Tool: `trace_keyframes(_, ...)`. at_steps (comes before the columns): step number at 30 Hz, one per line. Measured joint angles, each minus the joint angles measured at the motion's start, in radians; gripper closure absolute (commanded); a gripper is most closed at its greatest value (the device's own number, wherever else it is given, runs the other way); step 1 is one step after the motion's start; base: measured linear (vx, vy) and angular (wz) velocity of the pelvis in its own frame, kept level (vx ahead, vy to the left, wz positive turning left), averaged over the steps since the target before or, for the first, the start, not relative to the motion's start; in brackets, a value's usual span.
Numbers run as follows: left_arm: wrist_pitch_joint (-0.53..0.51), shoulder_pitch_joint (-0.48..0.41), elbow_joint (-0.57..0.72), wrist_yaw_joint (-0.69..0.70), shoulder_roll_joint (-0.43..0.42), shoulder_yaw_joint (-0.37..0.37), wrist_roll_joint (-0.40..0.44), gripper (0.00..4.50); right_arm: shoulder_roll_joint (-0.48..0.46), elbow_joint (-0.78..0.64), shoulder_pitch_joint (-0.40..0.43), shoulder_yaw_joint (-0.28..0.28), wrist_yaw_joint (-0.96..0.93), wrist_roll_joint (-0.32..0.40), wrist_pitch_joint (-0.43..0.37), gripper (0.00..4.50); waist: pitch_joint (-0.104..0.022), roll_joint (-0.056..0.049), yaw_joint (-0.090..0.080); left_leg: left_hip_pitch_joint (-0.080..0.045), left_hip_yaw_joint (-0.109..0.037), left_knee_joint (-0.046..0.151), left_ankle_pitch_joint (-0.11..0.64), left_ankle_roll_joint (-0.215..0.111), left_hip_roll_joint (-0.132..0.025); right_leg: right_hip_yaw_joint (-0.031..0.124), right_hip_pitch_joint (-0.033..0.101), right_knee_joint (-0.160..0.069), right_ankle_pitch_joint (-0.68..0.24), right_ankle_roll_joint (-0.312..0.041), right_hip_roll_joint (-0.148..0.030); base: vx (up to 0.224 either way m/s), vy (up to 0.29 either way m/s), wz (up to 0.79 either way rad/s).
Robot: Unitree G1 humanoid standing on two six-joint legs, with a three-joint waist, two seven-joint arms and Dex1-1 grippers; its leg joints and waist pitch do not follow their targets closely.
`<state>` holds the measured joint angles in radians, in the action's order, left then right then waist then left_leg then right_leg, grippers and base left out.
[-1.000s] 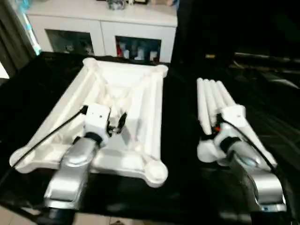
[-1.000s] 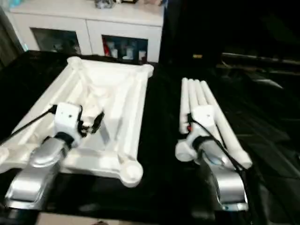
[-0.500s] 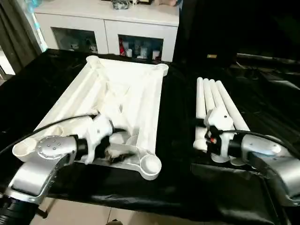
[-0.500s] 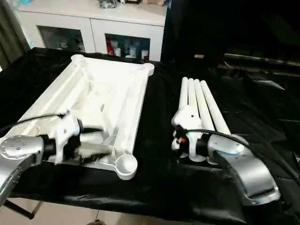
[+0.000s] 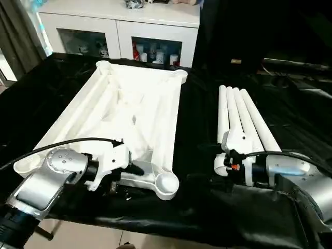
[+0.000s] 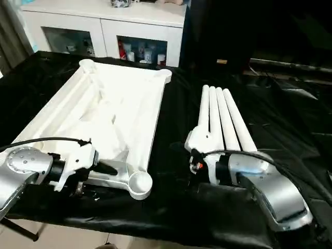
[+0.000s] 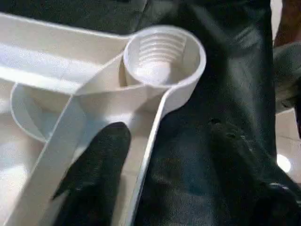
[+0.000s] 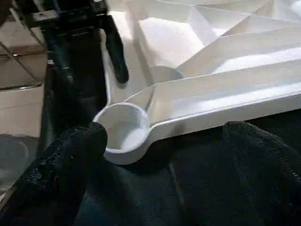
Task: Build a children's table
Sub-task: Move table base
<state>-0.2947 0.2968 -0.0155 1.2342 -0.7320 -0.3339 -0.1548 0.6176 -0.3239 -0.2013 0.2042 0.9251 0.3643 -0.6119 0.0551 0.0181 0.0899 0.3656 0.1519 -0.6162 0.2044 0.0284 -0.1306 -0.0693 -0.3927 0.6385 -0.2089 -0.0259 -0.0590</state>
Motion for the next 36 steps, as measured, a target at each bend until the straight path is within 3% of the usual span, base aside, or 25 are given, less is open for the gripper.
trace_keyframes(7,0.012,0.016,-0.043,-0.018,-0.002,-0.007,0.047,2.41,-0.004,-0.008,0.007,0.002,-0.019,-0.001,-0.007,0.00,0.001,-0.001,0.000,0.000,0.001,0.000,0.000,0.000,0.000,0.000,0.000,-0.001,-0.001,0.002,0.000,0.000,0.000,0.00)
trace_keyframes(23,0.012,-0.011,-0.036,-0.049,-0.005,0.007,0.057,3.62,-0.016,0.014,0.005,0.013,-0.033,-0.016,-0.004,0.00,0.001,-0.001,-0.001,0.000,0.001,0.000,0.000,0.000,-0.001,0.000,0.000,-0.001,0.000,0.000,0.000,0.000,0.000,0.00)
trace_keyframes(31,0.027,-0.020,0.003,-0.089,0.003,-0.016,0.113,4.10,-0.017,0.014,0.005,0.015,-0.037,-0.026,0.012,0.00,0.001,-0.001,-0.005,0.000,0.002,0.003,0.000,0.000,-0.001,0.000,0.000,-0.002,0.001,-0.002,0.000,0.000,0.000,0.00)
trace_keyframes(36,0.105,-0.041,0.002,-0.182,0.031,-0.016,0.173,4.38,-0.027,0.014,0.007,0.022,-0.045,-0.026,0.012,0.00,0.001,-0.001,-0.006,-0.001,0.004,0.003,0.000,0.000,-0.002,0.000,0.002,-0.002,-0.001,0.002,0.000,0.000,0.000,0.00)
